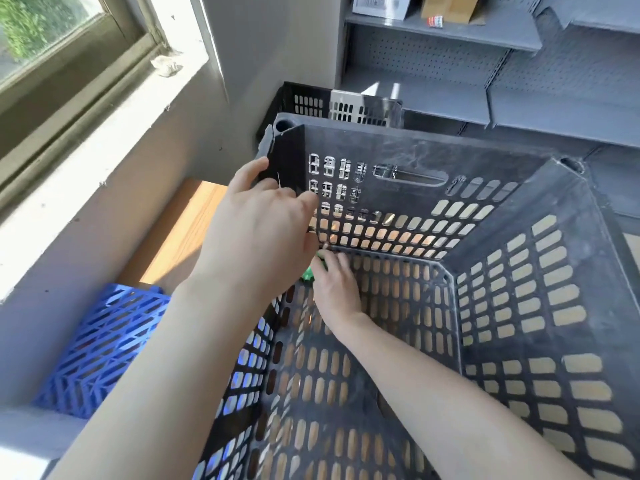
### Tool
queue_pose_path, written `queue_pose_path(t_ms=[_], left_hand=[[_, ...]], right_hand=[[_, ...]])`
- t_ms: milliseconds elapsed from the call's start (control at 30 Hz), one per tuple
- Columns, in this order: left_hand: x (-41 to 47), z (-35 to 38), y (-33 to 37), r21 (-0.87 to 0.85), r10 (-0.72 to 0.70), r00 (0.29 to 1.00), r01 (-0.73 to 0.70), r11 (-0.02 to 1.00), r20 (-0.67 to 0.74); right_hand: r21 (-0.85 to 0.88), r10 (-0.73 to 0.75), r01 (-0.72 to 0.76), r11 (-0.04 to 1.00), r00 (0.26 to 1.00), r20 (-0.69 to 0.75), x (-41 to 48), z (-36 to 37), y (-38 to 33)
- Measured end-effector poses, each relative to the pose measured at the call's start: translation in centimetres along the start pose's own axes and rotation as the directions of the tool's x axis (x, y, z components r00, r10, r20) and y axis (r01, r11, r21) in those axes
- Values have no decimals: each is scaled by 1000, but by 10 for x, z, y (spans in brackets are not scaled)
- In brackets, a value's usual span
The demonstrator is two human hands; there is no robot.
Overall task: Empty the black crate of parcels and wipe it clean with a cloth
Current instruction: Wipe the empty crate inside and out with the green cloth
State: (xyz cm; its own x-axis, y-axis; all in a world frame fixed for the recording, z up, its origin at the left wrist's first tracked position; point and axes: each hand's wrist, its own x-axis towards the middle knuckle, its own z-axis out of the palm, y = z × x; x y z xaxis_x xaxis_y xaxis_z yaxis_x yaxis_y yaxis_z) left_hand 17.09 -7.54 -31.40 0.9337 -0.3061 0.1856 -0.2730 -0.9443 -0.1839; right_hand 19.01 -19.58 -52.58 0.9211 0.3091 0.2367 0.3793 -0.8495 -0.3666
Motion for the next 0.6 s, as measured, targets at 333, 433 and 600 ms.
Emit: queue_pose_path(t_ms=[333, 433, 600], left_hand=[[2, -5, 3, -8, 5, 1000, -5, 1000, 25], [2, -6, 3, -19, 6, 999, -6, 1000, 34], [3, -5, 3, -6, 3, 999, -3, 1000, 51]], right_hand=[[95, -281, 274, 957, 958, 61, -122, -6, -34], [66, -348, 344, 936, 937, 43, -112, -6, -27], [66, -105, 98, 993, 988, 110, -37, -13, -1]])
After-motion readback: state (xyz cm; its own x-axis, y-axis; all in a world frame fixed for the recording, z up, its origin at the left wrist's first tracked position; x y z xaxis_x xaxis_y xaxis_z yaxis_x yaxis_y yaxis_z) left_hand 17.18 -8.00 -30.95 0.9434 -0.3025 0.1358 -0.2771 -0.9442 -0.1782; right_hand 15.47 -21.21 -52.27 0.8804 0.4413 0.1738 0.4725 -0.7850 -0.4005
